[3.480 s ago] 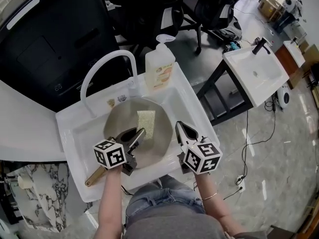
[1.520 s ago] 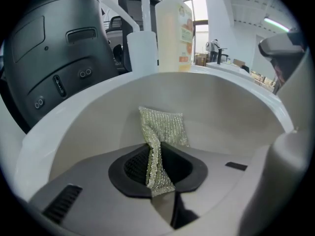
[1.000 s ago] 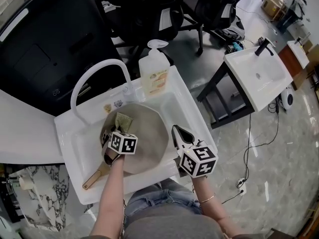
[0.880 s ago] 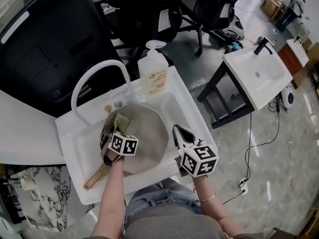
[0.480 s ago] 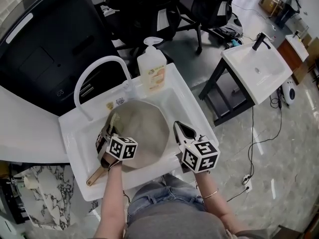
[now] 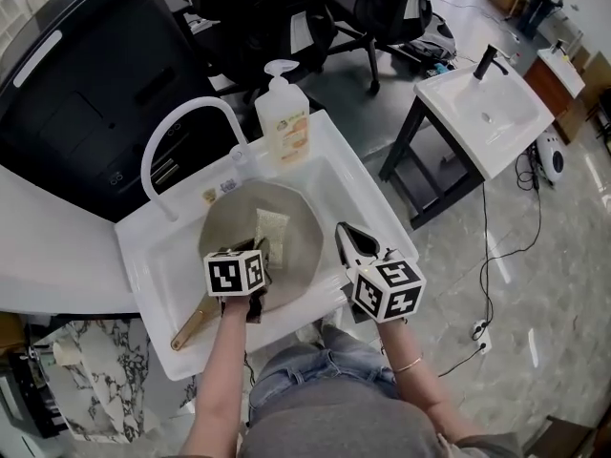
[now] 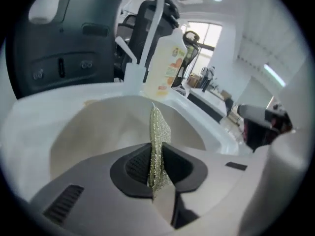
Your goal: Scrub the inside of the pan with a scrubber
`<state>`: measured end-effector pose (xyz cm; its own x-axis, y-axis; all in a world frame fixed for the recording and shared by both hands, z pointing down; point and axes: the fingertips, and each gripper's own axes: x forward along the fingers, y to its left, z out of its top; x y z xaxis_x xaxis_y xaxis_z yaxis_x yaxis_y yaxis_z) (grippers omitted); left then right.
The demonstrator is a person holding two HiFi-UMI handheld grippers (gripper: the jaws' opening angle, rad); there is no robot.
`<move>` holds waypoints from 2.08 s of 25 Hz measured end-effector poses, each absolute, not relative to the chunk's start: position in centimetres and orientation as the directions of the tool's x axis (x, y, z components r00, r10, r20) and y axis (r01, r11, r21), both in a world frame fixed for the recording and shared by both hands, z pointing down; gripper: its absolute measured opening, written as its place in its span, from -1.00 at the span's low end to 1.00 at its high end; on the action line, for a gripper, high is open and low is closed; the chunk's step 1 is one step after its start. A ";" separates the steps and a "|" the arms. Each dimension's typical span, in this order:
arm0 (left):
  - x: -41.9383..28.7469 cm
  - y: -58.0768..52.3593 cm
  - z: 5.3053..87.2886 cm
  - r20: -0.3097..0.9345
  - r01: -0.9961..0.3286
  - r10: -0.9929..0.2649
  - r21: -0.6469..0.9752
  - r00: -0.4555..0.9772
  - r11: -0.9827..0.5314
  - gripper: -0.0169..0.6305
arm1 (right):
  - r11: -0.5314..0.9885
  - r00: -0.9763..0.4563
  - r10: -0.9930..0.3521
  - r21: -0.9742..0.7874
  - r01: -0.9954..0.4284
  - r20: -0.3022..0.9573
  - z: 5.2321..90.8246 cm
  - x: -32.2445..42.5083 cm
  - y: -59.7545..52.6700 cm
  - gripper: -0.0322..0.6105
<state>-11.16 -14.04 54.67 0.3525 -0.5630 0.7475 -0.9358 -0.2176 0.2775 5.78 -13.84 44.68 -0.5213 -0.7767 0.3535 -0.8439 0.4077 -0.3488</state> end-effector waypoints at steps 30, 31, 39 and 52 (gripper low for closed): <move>-13.6 -8.3 64.7 0.985 -0.768 -0.170 -0.091 0.023 -0.633 -0.75 | 0.412 -0.528 -0.767 -0.351 -0.841 0.364 44.7 4.3 -14.0 -0.87; -14.0 -8.2 64.6 0.985 -0.759 -0.170 -0.107 0.005 -0.642 -0.75 | 0.416 -0.532 -0.764 -0.351 -0.839 0.365 44.7 4.1 -14.1 -0.87; -17.2 -9.1 64.1 0.966 -0.687 -0.220 -0.250 -0.133 -0.683 -0.75 | 0.457 -0.570 -0.732 -0.351 -0.817 0.374 45.0 2.0 -14.6 -0.87; -21.8 -12.7 61.8 0.852 -0.455 -0.380 -0.516 -0.359 -0.726 -0.75 | 0.487 -0.597 -0.711 -0.352 -0.799 0.371 45.0 1.1 -15.3 -0.87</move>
<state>-21.83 -12.73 61.80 -0.3594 -0.3799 0.8524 -0.4553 -0.7259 -0.5155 1.06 -15.27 44.96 -0.5969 -0.7114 0.3708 -0.7992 0.4869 -0.3524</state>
